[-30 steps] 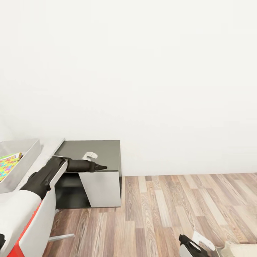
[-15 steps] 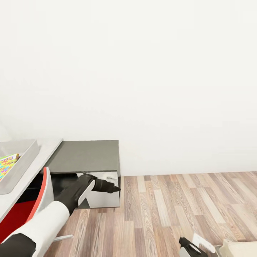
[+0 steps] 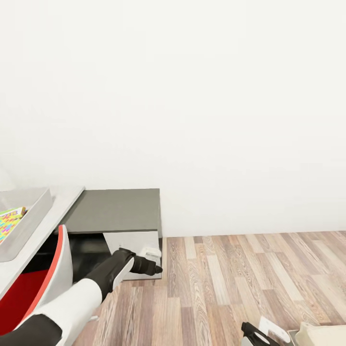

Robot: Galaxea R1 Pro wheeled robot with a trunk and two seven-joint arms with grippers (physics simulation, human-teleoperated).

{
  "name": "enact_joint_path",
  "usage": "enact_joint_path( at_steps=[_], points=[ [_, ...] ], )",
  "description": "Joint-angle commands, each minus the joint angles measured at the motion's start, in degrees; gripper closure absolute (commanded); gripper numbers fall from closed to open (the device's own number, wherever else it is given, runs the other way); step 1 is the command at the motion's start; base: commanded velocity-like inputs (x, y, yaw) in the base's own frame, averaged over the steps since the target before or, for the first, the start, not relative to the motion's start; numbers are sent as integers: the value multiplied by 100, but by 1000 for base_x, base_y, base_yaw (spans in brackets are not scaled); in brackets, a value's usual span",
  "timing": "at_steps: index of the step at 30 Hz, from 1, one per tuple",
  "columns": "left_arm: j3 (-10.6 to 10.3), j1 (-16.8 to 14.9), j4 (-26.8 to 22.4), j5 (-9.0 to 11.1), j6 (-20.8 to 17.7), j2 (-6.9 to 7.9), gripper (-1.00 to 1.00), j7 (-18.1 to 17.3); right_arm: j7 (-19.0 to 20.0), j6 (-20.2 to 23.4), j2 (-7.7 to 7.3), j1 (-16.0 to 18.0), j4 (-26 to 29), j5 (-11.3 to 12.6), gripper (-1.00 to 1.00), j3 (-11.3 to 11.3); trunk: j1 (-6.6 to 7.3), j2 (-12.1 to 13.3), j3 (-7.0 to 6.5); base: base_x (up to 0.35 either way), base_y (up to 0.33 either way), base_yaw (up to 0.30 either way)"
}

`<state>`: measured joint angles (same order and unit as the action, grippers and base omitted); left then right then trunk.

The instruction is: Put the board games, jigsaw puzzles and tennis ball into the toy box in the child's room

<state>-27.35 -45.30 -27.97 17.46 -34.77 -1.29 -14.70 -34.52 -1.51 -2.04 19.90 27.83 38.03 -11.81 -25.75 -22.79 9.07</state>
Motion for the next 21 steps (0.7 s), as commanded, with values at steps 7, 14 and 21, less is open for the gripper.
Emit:
enact_joint_path(
  at_steps=[7,14,21],
  points=[
    [-27,-6,216,21,231,-44,-100,76,-37,-33,-10,5,-7,56,-100,-49,-3,-12,12,0,0,0],
    [-23,-6,728,20,685,-50,-100,150,-37,-34,-9,5,-14,56,-100,-50,-3,-12,12,0,0,0],
    [-30,5,1063,11,972,-223,-100,607,-37,-34,-10,5,-14,56,-100,-50,-3,-12,12,0,0,0]
  ],
)
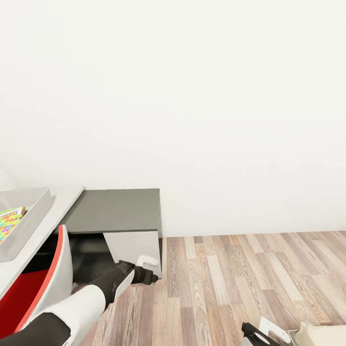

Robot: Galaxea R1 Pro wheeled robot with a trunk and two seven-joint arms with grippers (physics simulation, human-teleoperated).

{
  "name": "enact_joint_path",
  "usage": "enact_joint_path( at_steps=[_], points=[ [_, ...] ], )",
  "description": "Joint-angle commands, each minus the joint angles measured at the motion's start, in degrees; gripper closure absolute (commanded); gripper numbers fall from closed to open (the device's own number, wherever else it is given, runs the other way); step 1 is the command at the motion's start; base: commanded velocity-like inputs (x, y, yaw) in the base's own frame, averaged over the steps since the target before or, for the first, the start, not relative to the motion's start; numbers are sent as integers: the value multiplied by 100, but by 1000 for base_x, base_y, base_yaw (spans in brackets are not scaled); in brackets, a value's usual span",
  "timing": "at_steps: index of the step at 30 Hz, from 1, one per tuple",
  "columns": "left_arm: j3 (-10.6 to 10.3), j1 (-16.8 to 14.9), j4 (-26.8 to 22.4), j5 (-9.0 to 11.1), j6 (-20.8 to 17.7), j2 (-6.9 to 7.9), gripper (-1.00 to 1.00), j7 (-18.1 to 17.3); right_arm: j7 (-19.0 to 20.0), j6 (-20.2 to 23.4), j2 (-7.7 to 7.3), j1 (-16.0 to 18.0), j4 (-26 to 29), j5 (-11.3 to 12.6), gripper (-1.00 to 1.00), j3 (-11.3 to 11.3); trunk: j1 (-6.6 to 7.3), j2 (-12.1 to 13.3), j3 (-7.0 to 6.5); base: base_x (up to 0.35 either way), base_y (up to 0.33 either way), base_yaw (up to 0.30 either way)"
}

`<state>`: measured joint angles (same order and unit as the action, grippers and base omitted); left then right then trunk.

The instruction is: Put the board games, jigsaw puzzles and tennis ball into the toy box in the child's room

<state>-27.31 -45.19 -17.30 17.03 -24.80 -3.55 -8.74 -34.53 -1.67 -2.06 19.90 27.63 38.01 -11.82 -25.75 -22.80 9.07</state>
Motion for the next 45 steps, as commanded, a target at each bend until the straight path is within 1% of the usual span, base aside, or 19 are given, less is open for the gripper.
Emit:
enact_joint_path(
  at_steps=[1,6,8,12,16,18,21,23,26,29,33,35,36,37,39,40,41,42,45],
  points=[
    [-36,15,40,54,54,-21,-100,115,-36,-17,-7,5,6,58,-100,-48,-3,-12,12,0,0,0],
    [-37,91,408,51,415,-186,-100,491,-36,-22,-8,5,-8,57,-100,-49,-3,-12,12,0,0,0],
    [-38,105,547,50,518,-224,-100,610,-36,-24,-7,5,-22,57,-100,-49,-3,-12,12,0,0,0],
    [-38,158,669,48,645,-248,-100,741,-36,-25,-5,5,-33,57,-100,-49,-3,-12,12,0,0,0],
    [-48,353,715,17,711,-257,-100,811,-36,-26,-5,5,-37,57,-100,-49,-3,-12,12,0,0,0],
    [-52,500,723,-129,732,-257,-100,823,-36,-26,-5,5,-38,57,-100,-49,-3,-12,12,0,0,0],
    [-53,739,731,-538,874,-242,-100,832,-36,-26,-5,5,-38,57,-100,-47,-3,-12,12,0,0,0],
    [-50,848,744,-683,977,-223,-100,836,-36,-26,-5,5,-38,57,-100,-48,-3,-12,12,0,0,0],
    [-54,1078,757,-796,1073,-192,-100,838,-36,-26,-5,5,-38,57,-100,-48,-3,-12,12,0,0,0],
    [-56,1306,760,-834,1206,-172,-100,839,-36,-26,-5,5,-38,57,-100,-48,-3,-12,12,0,0,0],
    [-57,1653,766,-843,1533,-66,-100,839,-36,-26,-5,5,-38,53,-100,-71,-3,-12,12,0,0,0],
    [-35,1769,769,-830,1601,42,-100,839,-36,-26,-5,5,-38,51,-100,-167,-3,-12,12,0,0,0],
    [-23,1827,770,-820,1629,130,-100,839,-36,-26,-5,5,-38,50,-100,-276,-3,-12,12,0,0,0],
    [-19,1851,770,-816,1639,167,-100,839,-36,-26,-5,5,-38,50,-100,-341,-3,-12,12,0,0,0],
    [-4,1940,771,-803,1665,263,-100,839,-36,-26,-3,5,-38,53,-100,-644,-3,-12,12,0,0,0],
    [-2,1971,771,-802,1670,278,-100,839,-36,-28,2,5,-38,54,-100,-720,-3,-12,12,0,0,0],
    [1,2044,771,-804,1693,301,-100,839,-36,-27,24,5,-38,55,-100,-862,-3,-12,12,0,0,0],
    [2,2084,771,-806,1722,310,-100,839,-36,-29,37,5,-38,56,-100,-924,-3,-12,12,0,0,0],
    [5,2291,772,-802,2166,337,-100,839,-36,-27,112,5,-38,57,-100,-1145,-3,-12,12,0,0,0]
  ],
)
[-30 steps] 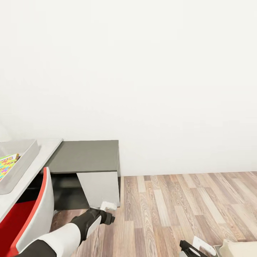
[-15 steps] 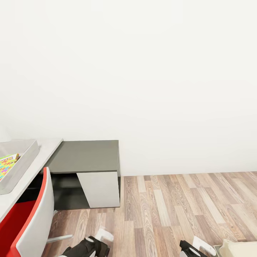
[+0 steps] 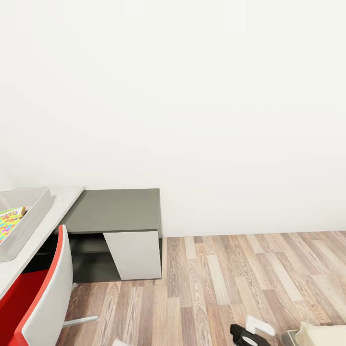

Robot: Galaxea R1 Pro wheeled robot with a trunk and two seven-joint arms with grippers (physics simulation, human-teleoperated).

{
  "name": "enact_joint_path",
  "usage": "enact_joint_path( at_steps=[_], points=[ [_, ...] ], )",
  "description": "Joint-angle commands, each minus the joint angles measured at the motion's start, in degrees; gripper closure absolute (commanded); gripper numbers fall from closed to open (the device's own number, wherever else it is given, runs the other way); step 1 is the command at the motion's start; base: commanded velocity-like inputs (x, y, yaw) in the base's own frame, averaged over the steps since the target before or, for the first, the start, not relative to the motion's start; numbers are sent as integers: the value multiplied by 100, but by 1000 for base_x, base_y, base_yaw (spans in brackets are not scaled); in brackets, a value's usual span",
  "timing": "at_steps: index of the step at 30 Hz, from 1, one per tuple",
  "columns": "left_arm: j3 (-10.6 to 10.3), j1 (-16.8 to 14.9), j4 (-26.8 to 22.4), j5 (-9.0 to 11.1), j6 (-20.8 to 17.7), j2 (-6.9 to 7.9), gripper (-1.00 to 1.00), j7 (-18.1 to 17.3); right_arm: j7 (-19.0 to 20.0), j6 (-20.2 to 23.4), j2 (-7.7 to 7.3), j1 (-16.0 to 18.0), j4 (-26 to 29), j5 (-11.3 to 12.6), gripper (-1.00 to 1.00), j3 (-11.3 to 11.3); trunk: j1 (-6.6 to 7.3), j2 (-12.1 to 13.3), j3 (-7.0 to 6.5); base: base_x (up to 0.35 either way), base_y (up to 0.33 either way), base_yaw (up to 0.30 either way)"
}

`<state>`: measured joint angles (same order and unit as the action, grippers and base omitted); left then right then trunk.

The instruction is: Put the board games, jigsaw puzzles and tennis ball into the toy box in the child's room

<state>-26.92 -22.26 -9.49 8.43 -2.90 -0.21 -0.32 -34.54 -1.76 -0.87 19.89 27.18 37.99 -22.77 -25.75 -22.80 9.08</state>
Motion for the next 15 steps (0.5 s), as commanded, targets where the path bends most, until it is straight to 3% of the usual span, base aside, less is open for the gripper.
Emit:
enact_joint_path(
  at_steps=[1,15],
  points=[
    [-33,42,1,60,105,1,-100,-1,-35,-18,5,6,7,59,-100,-77,-3,-11,11,0,0,0],
    [-32,125,61,64,391,-6,-100,-3,-35,-14,18,6,5,118,-100,-100,-3,-11,11,0,0,0]
  ],
)
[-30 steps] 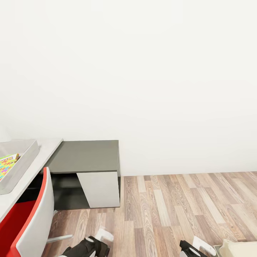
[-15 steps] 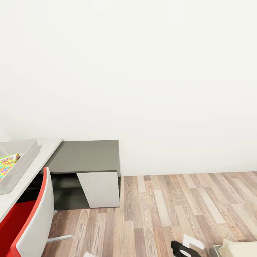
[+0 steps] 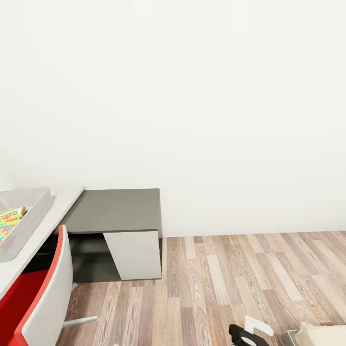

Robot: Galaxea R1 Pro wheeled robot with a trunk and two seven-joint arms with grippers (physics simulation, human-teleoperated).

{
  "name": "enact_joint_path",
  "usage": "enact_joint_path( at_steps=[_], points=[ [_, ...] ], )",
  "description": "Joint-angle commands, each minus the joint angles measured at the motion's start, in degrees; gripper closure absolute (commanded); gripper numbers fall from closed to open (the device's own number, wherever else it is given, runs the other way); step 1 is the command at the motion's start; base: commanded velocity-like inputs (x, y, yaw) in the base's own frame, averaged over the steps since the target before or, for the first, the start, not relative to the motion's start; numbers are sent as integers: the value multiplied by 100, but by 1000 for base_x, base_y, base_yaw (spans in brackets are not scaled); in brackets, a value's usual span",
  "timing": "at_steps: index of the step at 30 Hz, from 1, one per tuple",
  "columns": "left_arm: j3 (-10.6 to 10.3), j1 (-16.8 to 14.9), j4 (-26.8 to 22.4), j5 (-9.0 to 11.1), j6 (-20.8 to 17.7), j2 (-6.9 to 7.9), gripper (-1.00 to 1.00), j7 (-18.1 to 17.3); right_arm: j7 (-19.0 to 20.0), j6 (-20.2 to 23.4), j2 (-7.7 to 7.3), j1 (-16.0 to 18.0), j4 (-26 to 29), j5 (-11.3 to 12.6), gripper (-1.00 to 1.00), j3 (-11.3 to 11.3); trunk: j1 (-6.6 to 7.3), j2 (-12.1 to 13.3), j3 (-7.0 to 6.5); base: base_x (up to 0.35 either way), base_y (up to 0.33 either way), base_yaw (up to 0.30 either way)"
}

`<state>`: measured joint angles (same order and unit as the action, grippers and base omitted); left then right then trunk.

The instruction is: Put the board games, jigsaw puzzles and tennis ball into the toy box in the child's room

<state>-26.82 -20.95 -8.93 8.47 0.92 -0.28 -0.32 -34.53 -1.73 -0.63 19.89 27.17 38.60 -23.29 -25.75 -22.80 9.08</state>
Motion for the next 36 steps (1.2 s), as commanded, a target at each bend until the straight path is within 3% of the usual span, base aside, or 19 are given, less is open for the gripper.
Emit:
enact_joint_path(
  at_steps=[1,4,8,10,14,36],
  points=[
    [-42,-6,5,59,11,1,-100,-3,-34,-16,-16,6,2,69,-100,-40,-3,-11,11,0,0,0],
    [-42,-6,5,59,13,1,-100,-3,109,-13,-68,6,-61,118,-100,8,-3,-11,11,0,0,0],
    [-42,-6,5,59,14,1,-100,-3,718,-12,-90,6,-280,176,-100,155,-3,-11,11,0,0,0],
    [-44,-6,5,59,14,1,-100,-3,1059,-12,-93,6,-451,191,-100,344,-3,-11,11,0,0,0],
    [-49,-6,5,59,19,1,-100,-3,1262,-17,-95,6,-560,192,-100,567,-3,-11,11,0,0,0],
    [-51,-6,5,59,23,1,-100,-3,1352,-21,-80,6,-599,192,-100,677,-3,-11,11,0,0,0]
  ],
)
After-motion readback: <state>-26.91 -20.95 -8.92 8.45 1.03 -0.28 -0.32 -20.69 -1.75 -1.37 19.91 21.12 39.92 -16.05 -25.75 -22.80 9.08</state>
